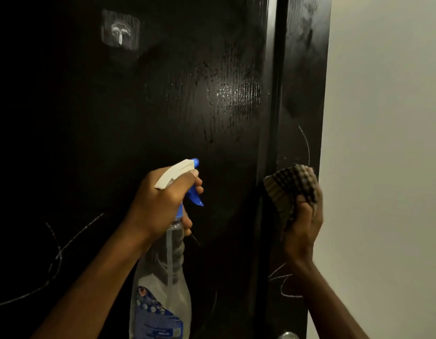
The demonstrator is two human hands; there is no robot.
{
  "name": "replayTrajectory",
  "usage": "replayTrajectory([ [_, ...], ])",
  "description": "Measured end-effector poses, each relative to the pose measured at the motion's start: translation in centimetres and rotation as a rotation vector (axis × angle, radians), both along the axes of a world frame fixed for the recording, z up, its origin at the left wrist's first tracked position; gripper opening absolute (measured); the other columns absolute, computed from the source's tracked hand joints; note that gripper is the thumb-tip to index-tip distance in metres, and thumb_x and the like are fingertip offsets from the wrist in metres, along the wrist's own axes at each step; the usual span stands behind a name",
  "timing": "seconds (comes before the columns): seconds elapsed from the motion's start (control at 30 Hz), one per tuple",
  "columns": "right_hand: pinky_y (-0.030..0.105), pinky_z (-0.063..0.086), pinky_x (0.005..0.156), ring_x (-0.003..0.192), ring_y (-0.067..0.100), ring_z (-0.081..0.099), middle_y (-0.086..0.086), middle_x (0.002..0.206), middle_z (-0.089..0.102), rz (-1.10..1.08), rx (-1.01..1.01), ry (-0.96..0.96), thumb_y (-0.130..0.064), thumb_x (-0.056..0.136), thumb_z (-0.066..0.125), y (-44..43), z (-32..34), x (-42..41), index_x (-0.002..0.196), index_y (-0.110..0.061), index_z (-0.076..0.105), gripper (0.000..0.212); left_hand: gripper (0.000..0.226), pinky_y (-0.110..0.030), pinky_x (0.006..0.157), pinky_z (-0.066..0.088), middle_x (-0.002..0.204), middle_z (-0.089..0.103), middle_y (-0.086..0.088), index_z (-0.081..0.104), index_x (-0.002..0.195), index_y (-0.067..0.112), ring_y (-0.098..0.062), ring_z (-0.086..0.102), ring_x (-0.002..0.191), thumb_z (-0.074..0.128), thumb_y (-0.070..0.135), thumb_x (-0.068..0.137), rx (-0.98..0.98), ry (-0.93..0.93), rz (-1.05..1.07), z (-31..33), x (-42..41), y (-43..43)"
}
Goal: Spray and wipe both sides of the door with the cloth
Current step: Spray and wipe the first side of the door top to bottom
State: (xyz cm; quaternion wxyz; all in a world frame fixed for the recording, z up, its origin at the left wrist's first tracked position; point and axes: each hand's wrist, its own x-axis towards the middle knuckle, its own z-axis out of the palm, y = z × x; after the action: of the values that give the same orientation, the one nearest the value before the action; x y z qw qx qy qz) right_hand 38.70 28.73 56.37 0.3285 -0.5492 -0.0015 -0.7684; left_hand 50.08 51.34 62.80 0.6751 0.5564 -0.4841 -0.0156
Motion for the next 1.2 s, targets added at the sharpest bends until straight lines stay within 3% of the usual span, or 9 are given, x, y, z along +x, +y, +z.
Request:
replayTrajectory([
  [0.1, 0.027, 0.048, 0.096, 0.114, 0.019, 0.055, 0.019, 0.131, 0.055, -0.041, 0.056, -0.124, -0.017, 0.093, 0.036, -1.1, 1.2, -2.1, 0.138, 0.011, 0.046, 0.054, 0.027, -0.031, 0.042, 0.050, 0.090, 0.073, -0.010, 0.068, 0.094, 0.004, -0.023, 0.053, 0.041, 0.056, 0.028, 0.098, 0.022, -0.001, -0.052, -0.2, -1.8, -2.3],
  [0.2, 0.040, 0.046, 0.103, 0.124, 0.031, 0.052, 0.024, 0.140, 0.052, -0.070, 0.085, -0.176, -0.029, 0.092, 0.037, -2.3, 1.8, -3.7, 0.143, 0.007, 0.044, 0.063, 0.029, -0.033, 0.043, 0.050, 0.089, 0.073, -0.011, 0.068, 0.091, 0.004, -0.023, 0.052, 0.039, 0.057, 0.029, 0.098, 0.047, 0.028, -0.096, 0.0, -3.8, -5.1],
  [0.33, 0.034, 0.046, 0.108, 0.136, 0.014, 0.048, 0.000, 0.150, 0.047, -0.081, 0.135, -0.234, -0.025, 0.096, 0.037, -3.1, 2.7, -5.2, 0.154, -0.018, 0.040, 0.058, 0.032, -0.033, 0.044, 0.049, 0.083, 0.069, -0.011, 0.066, 0.087, 0.002, -0.024, 0.050, 0.038, 0.057, 0.031, 0.097, 0.118, 0.073, -0.166, 0.4, -6.6, -8.5],
  [0.47, 0.045, 0.044, 0.097, 0.129, 0.036, 0.054, 0.003, 0.142, 0.056, 0.014, 0.387, -0.279, -0.049, 0.091, 0.043, -5.1, 3.4, -6.3, 0.142, -0.047, 0.048, 0.052, 0.034, -0.033, 0.046, 0.049, 0.079, 0.065, -0.011, 0.065, 0.085, 0.003, -0.023, 0.051, 0.041, 0.056, 0.034, 0.096, 0.172, 0.055, -0.172, 0.9, -8.2, -10.6],
  [0.63, 0.039, 0.034, 0.120, 0.137, 0.009, 0.045, -0.007, 0.149, 0.051, 0.080, 0.458, -0.378, -0.035, 0.102, 0.039, -5.4, 4.4, -7.2, 0.149, -0.027, 0.044, 0.049, 0.035, -0.032, 0.048, 0.049, 0.079, 0.067, -0.011, 0.066, 0.086, 0.004, -0.021, 0.055, 0.042, 0.056, 0.036, 0.096, 0.194, 0.001, -0.114, 1.6, -8.6, -11.4],
  [0.8, 0.008, 0.036, 0.102, 0.137, 0.008, 0.042, -0.004, 0.153, 0.043, -0.046, 0.229, -0.309, -0.034, 0.097, 0.039, -5.0, 7.9, -4.9, 0.156, -0.019, 0.036, 0.060, 0.034, -0.034, 0.046, 0.051, 0.081, 0.070, -0.012, 0.068, 0.084, 0.003, -0.024, 0.054, 0.041, 0.057, 0.033, 0.095, 0.141, 0.043, -0.081, 2.2, -7.6, -11.0],
  [0.97, 0.049, 0.023, 0.123, 0.153, 0.020, 0.019, 0.002, 0.164, 0.030, -0.510, -0.106, 0.206, -0.045, 0.097, 0.038, -7.1, 10.6, -0.3, 0.159, -0.019, 0.031, 0.067, 0.034, -0.033, 0.046, 0.049, 0.083, 0.071, -0.014, 0.068, 0.085, 0.003, -0.025, 0.052, 0.040, 0.057, 0.033, 0.096, 0.096, 0.051, -0.057, 2.4, -6.8, -10.3],
  [1.07, 0.057, 0.020, 0.121, 0.157, 0.024, 0.010, 0.003, 0.168, 0.021, -0.823, -0.386, 0.430, -0.047, 0.100, 0.040, -7.7, 7.0, 0.8, 0.160, -0.021, 0.025, 0.067, 0.034, -0.034, 0.047, 0.050, 0.088, 0.072, -0.017, 0.068, 0.086, 0.002, -0.027, 0.053, 0.042, 0.057, 0.032, 0.096, 0.089, 0.047, -0.058, 2.7, -6.2, -9.8],
  [1.2, 0.063, 0.028, 0.116, 0.156, 0.027, 0.013, 0.004, 0.167, 0.023, -0.929, -0.747, 0.540, -0.045, 0.098, 0.046, -11.0, 1.4, -1.4, 0.159, -0.025, 0.024, 0.068, 0.034, -0.033, 0.045, 0.051, 0.089, 0.072, -0.018, 0.068, 0.088, 0.002, -0.027, 0.053, 0.042, 0.055, 0.032, 0.097, 0.085, 0.026, -0.061, 3.0, -5.5, -9.3],
])
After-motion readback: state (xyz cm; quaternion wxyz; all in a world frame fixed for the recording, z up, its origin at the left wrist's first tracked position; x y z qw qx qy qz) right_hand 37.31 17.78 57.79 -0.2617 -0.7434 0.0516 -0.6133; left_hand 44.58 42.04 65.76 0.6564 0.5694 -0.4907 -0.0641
